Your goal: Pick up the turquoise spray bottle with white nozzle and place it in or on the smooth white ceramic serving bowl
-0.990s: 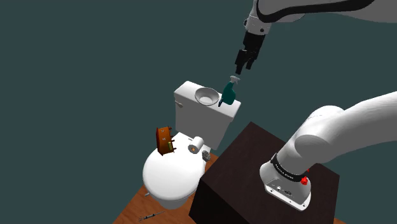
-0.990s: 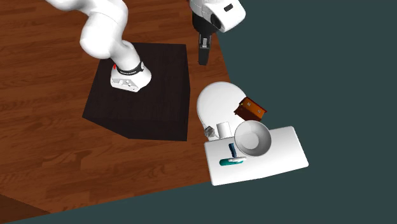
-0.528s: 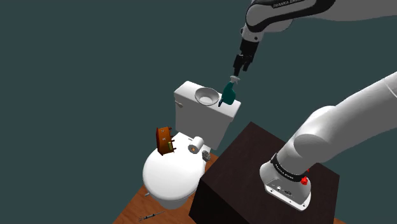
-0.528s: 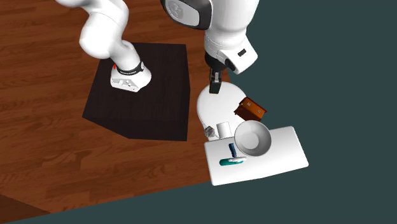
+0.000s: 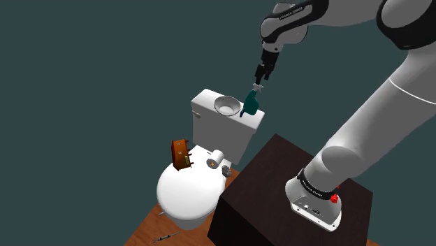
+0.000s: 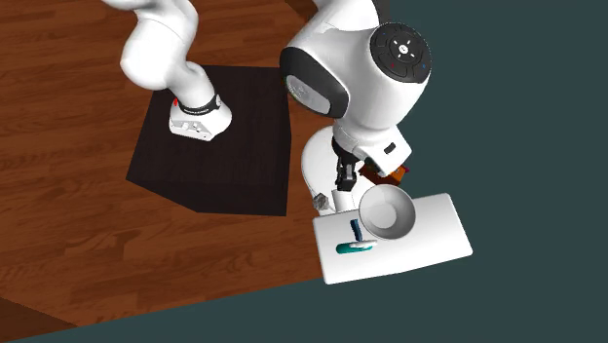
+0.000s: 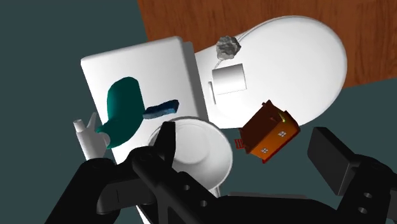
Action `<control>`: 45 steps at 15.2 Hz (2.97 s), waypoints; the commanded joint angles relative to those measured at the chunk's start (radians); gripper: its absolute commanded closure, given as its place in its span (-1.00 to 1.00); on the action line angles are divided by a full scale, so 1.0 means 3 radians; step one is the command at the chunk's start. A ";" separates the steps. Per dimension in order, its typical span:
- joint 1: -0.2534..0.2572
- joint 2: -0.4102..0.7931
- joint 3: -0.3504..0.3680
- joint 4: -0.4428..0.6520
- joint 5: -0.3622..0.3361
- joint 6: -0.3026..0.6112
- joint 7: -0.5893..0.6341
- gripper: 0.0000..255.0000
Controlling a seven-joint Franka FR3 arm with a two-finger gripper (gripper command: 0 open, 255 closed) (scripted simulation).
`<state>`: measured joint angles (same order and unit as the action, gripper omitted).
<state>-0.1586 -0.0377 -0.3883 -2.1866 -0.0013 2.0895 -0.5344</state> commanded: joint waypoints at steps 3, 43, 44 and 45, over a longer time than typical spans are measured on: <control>-0.0103 0.0509 -0.0093 0.0348 0.0208 0.0117 -0.0338 -1.00; -0.0740 0.2263 0.0048 0.1849 0.0853 0.0239 -0.1094 1.00; -0.0735 0.2238 0.0041 0.1856 0.0843 0.0208 -0.1088 1.00; -0.0731 0.2212 0.0034 0.1862 0.0833 0.0177 -0.1083 1.00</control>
<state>-0.3788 0.6320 -0.3763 -1.6325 0.2512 2.1530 -0.8610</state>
